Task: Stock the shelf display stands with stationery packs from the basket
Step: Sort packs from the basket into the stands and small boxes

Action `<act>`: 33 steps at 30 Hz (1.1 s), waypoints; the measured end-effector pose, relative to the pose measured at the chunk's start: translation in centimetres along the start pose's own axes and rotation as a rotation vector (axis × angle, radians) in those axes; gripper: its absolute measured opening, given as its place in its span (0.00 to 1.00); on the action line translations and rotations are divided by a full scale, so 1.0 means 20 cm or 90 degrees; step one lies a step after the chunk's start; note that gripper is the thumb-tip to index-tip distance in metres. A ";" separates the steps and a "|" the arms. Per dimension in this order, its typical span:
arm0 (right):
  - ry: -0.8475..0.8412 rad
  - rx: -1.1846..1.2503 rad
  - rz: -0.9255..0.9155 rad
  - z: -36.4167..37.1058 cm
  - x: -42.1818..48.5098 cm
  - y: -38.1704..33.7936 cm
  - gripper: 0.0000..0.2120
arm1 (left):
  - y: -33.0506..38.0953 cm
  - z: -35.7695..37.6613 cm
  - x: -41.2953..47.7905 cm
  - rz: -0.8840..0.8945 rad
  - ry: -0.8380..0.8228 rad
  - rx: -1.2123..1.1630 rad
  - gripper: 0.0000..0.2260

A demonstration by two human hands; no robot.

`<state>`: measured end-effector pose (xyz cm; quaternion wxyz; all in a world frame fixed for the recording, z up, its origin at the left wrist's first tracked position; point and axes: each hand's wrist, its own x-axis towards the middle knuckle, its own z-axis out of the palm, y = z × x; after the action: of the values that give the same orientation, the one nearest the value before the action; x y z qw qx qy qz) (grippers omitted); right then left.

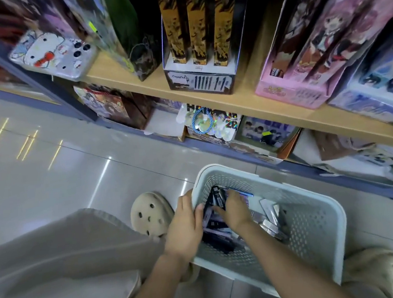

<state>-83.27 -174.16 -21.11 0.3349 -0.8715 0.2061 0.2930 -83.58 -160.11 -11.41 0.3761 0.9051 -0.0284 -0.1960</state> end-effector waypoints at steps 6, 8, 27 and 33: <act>-0.055 0.047 0.010 -0.03 -0.03 0.01 0.19 | -0.01 0.00 0.00 0.003 0.005 -0.012 0.18; -0.074 0.066 0.001 -0.08 -0.08 0.04 0.14 | -0.01 0.00 0.01 0.000 0.007 -0.009 0.18; -0.050 0.221 -0.401 -0.30 -0.61 -0.21 0.25 | 0.31 -0.03 -0.05 -0.304 0.108 -0.576 0.08; 0.090 0.022 -0.279 -0.27 -0.29 0.10 0.18 | 0.30 -0.11 0.00 -0.298 0.169 -0.592 0.07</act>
<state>-86.81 -178.40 -15.04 0.3898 -0.9080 0.0401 0.1483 -82.14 -162.89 -5.87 0.6839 0.6424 0.3113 -0.1505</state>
